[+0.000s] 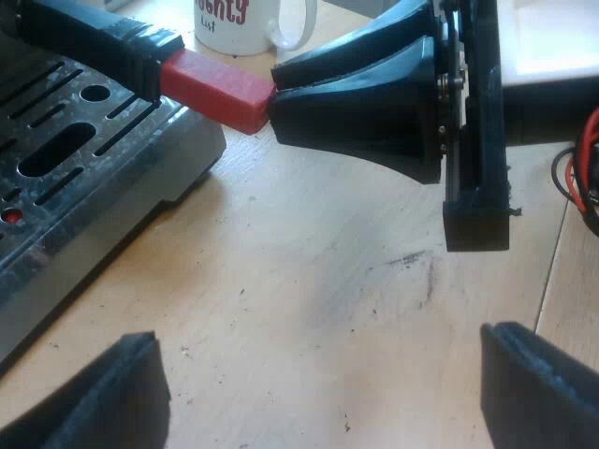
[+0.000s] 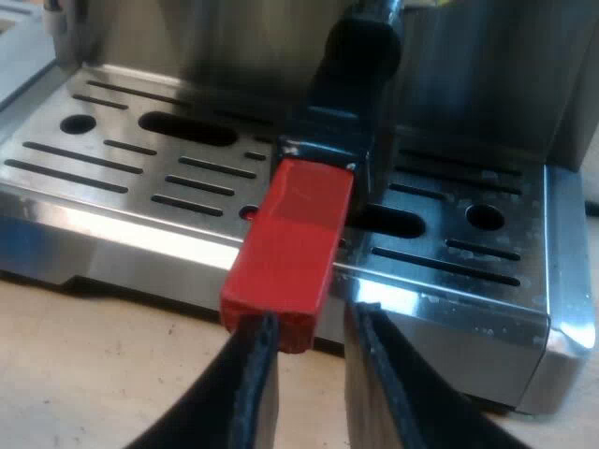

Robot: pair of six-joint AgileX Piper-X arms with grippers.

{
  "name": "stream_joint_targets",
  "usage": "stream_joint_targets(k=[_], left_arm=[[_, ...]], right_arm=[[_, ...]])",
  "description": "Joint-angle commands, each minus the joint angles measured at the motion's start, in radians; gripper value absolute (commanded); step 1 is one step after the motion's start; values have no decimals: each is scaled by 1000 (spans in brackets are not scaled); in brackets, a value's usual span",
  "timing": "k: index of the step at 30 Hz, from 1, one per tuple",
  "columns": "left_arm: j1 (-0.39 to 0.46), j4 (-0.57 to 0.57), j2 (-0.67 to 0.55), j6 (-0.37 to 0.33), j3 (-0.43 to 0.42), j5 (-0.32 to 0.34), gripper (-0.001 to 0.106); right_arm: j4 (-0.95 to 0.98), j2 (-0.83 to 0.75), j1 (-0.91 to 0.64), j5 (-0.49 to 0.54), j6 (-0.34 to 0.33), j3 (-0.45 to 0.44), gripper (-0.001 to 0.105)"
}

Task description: Grind coffee beans and then tamp

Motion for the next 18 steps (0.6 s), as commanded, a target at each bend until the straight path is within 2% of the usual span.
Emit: stream_joint_targets(k=[1,2,3,6,9,13,18], left_arm=[[-5,-18,1,5,-2,14,72],[-5,-18,1,5,-2,14,72],[-5,-18,1,5,-2,11,72],[-5,-18,1,5,-2,5,72],[-5,-26,1,5,-2,5,72],[-5,-11,-2,5,-17,5,72],[-5,12,-39,5,-37,-5,72]], right_arm=[[2,1,-1,29,6,-10,23],[41,1,14,27,20,-10,23],[74,1,60,27,20,-10,41],[74,-1,87,33,20,-10,58],[74,-11,105,36,20,-10,62],[97,-35,110,35,30,-19,62],[279,-80,110,19,131,-88,62]])
